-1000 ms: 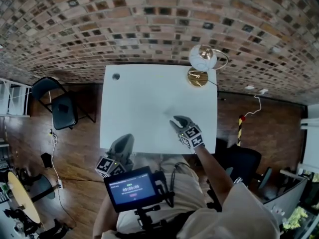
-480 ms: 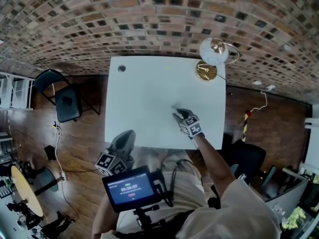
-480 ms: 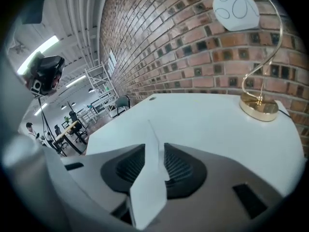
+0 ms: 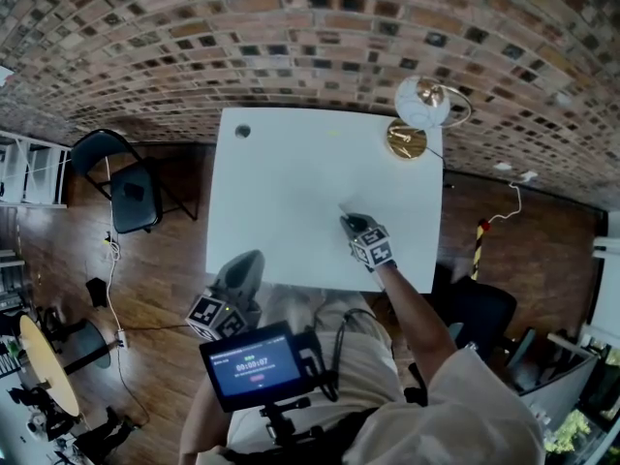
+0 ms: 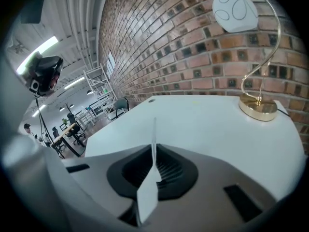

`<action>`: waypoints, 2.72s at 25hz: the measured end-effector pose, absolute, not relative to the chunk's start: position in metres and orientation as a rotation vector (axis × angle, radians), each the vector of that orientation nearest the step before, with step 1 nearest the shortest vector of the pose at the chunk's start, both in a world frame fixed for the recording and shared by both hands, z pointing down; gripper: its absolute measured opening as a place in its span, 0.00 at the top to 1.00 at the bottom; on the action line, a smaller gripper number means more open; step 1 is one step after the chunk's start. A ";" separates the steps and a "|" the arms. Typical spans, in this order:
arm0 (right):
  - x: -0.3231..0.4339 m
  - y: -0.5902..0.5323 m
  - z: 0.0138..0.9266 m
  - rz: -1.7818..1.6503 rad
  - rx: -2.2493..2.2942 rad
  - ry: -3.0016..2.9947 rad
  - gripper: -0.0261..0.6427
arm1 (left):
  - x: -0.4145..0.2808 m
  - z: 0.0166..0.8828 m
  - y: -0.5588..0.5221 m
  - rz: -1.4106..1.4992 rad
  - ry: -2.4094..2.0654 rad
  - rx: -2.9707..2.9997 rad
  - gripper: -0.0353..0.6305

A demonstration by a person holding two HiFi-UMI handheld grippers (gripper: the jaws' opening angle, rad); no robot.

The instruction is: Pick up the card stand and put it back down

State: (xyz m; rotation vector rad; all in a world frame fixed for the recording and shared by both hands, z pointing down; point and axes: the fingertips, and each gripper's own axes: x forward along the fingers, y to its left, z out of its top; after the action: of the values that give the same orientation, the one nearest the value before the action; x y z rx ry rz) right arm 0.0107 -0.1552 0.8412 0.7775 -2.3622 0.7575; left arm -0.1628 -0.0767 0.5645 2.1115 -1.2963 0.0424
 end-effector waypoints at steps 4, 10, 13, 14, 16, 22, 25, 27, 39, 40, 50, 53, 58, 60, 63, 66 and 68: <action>0.017 -0.157 0.820 0.766 0.814 -2.404 0.92 | -0.162 0.562 -0.077 0.029 -1.296 2.121 0.93; 0.026 -0.159 0.770 0.755 0.841 -2.493 0.92 | -0.155 0.555 -0.080 0.013 -1.293 2.142 0.93; 0.032 -0.161 0.744 0.731 0.857 -2.514 0.92 | -0.153 0.551 -0.083 -0.003 -1.291 2.157 0.93; 0.034 -0.161 0.737 0.725 0.862 -2.517 0.92 | -0.153 0.549 -0.084 -0.009 -1.291 2.161 0.93; 0.037 -0.162 0.720 0.703 0.868 -2.533 0.92 | -0.153 0.546 -0.085 -0.024 -1.293 2.164 0.93; 0.046 -0.162 0.654 0.657 0.879 -2.583 0.92 | -0.153 0.533 -0.088 -0.077 -1.293 2.189 0.93; 0.055 -0.163 0.636 0.619 0.890 -2.601 0.92 | -0.155 0.525 -0.088 -0.100 -1.288 2.204 0.93; 0.058 -0.163 0.616 0.619 0.903 -2.612 0.92 | -0.156 0.518 -0.089 -0.118 -1.289 2.212 0.93; 0.075 -0.160 0.512 0.525 0.922 -2.666 0.92 | -0.165 0.472 -0.099 -0.207 -1.262 2.249 0.93; 0.076 -0.160 0.503 0.520 0.921 -2.670 0.92 | -0.164 0.466 -0.101 -0.216 -1.263 2.253 0.93; 0.079 -0.151 0.424 0.383 0.912 -2.727 0.92 | -0.169 0.426 -0.111 -0.229 -1.281 2.300 0.93; 0.078 -0.146 0.401 0.342 0.907 -2.752 0.92 | -0.174 0.418 -0.112 -0.234 -1.297 2.304 0.93; 0.076 -0.136 0.368 0.296 0.888 -2.791 0.92 | -0.181 0.409 -0.113 -0.241 -1.310 2.303 0.93; 0.074 -0.133 0.359 0.291 0.874 -2.800 0.92 | -0.184 0.406 -0.114 -0.244 -1.313 2.304 0.93; 0.072 -0.129 0.351 0.280 0.856 -2.811 0.92 | -0.186 0.404 -0.116 -0.251 -1.320 2.307 0.93; 0.071 -0.126 0.348 0.266 0.845 -2.815 0.92 | -0.187 0.402 -0.117 -0.255 -1.325 2.313 0.93; 0.069 -0.126 0.348 0.267 0.841 -2.816 0.92 | -0.187 0.402 -0.118 -0.253 -1.326 2.313 0.93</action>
State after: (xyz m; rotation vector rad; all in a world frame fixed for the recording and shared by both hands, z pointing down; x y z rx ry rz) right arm 0.0693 -0.1260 0.3475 0.8407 -2.8164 0.2674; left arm -0.1869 -0.1181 0.4016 2.3129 -1.3263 -0.2527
